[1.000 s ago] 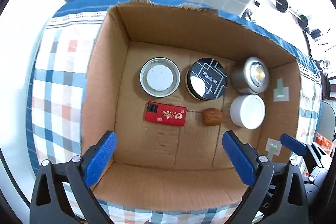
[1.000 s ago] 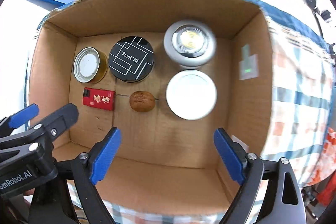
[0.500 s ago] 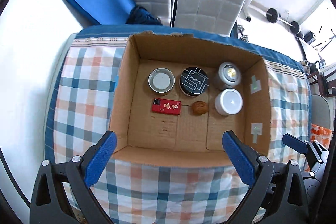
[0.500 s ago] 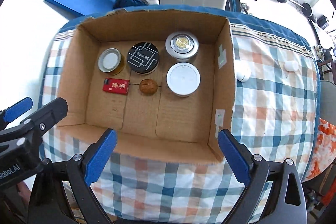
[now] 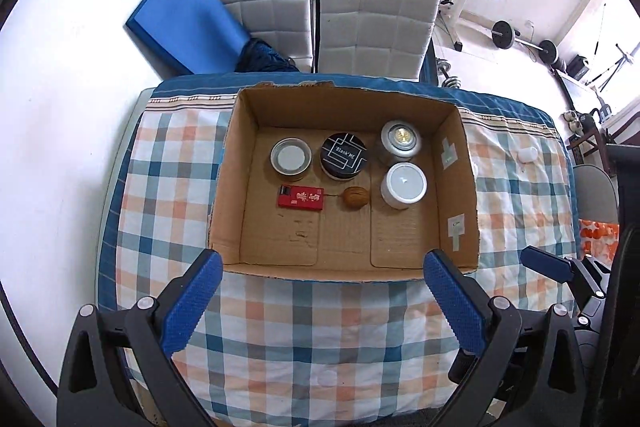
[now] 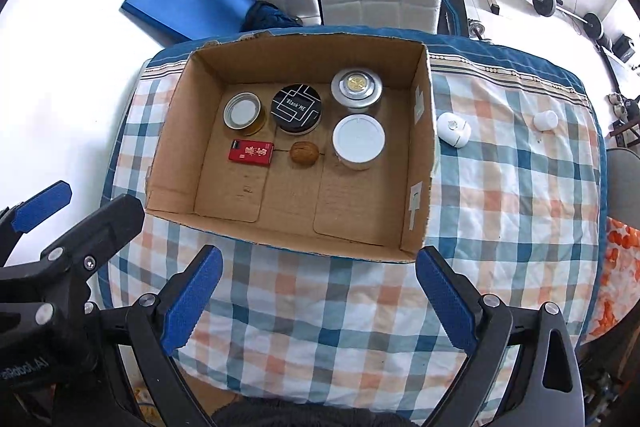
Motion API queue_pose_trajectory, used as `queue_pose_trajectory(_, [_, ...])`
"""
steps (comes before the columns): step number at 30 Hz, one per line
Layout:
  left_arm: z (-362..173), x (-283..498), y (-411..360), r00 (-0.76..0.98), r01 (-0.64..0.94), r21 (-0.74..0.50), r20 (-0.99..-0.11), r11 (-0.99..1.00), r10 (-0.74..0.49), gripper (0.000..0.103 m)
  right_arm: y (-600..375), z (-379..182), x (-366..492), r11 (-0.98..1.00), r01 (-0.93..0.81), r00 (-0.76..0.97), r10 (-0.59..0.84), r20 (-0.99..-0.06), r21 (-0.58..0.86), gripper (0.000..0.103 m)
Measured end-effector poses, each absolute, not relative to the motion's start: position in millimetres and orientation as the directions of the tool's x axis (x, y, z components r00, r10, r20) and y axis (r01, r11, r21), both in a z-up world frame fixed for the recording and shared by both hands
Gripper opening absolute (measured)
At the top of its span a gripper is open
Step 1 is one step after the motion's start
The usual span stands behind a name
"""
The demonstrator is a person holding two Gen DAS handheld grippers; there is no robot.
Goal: Organize rigid objects
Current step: 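Move the left tool toward the white egg-shaped case while the right tool approaches the white cylindrical bottle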
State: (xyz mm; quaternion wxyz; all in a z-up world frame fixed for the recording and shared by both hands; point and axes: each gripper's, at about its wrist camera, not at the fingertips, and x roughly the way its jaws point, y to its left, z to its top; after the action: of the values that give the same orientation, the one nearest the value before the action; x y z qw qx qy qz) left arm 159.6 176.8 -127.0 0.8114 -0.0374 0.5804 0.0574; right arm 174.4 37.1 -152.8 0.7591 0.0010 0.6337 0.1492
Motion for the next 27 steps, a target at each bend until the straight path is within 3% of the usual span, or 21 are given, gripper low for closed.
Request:
queue_pose_trajectory(8, [-131.1, 190.7, 109.8, 0.321, -0.044, -0.037, -0.947, 0.998, -0.021, 0.103, -44.0, -155.6, 195.7, 0.978, -0.108, 0.159, 0.194, -0.968, 0.179, 0.099])
queue_pose_trajectory(16, [-171.5, 263.7, 13.2, 0.211, 0.080, -0.113, -0.969, 0.990, -0.127, 0.103, -162.7, -169.3, 237.1, 0.984, 0.075, 0.145, 0.151, -0.978, 0.163, 0.099])
queue_pose_trajectory(27, [-269.0, 363.0, -75.3, 0.059, 0.202, 0.045, -0.998, 0.978, 0.034, 0.102, -275.9, -236.1, 305.2, 0.981, 0.182, 0.065, 0.048, -0.997, 0.059, 0.099])
